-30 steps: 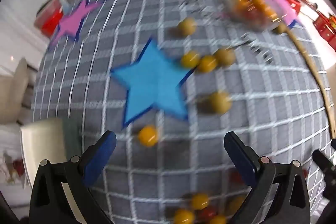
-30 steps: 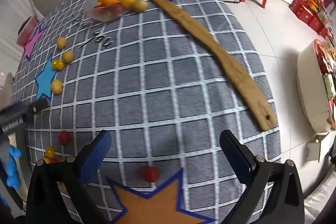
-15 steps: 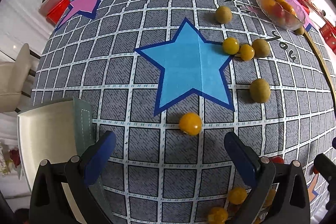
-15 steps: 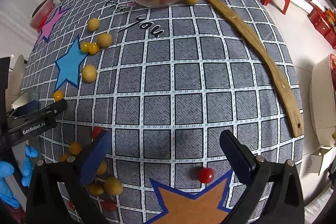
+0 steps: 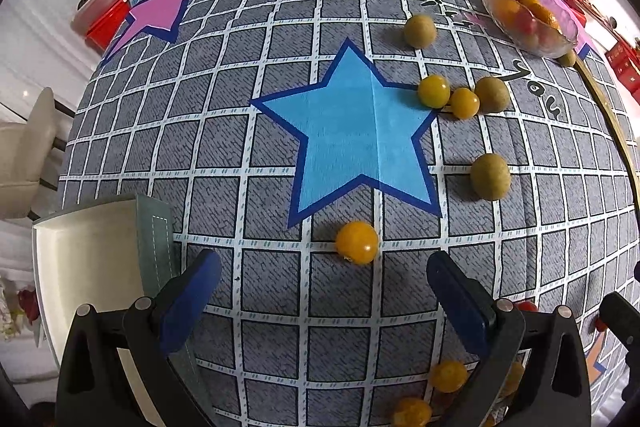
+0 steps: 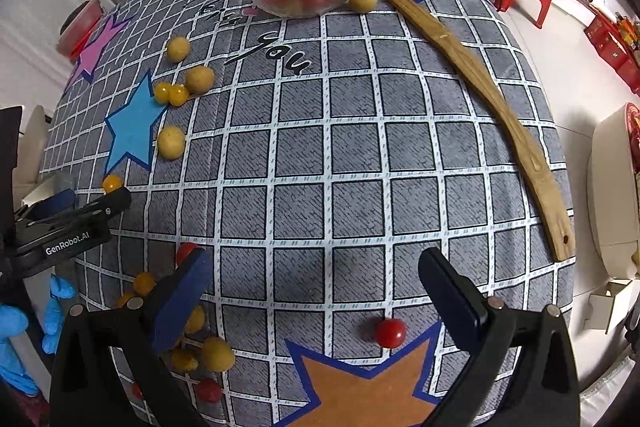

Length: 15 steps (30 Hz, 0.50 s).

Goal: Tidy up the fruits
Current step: 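Move both tools over the scattered cherry tomatoes near the tray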

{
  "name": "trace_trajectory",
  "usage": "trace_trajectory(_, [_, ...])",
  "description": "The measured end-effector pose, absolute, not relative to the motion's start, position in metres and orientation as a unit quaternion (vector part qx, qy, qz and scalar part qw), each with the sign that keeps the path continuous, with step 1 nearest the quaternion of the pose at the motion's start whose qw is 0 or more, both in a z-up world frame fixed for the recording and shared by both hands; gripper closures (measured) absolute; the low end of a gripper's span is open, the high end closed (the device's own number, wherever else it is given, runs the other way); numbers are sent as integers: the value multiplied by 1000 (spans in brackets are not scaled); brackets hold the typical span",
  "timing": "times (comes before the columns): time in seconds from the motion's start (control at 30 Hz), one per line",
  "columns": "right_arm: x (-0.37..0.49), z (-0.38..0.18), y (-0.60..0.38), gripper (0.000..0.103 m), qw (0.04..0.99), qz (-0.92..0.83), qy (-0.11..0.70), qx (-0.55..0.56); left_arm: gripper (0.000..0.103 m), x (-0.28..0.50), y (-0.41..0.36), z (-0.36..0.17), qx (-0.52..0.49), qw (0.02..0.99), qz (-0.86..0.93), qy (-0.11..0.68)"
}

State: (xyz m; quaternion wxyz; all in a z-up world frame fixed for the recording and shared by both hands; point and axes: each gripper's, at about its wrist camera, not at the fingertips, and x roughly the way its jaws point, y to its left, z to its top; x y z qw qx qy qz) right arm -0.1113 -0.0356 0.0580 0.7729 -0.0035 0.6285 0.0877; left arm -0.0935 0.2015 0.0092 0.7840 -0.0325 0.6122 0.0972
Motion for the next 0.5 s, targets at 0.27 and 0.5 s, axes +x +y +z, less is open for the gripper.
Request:
trace_trajectory(0.27, [-127,66,-68,0,786,61,615,14,0,-99,200,13,-28,789,91,607])
trace_trajectory(0.5, [-153,60,-128,0,783,1,621,38,0,-115,198,15,-15,794,78,602])
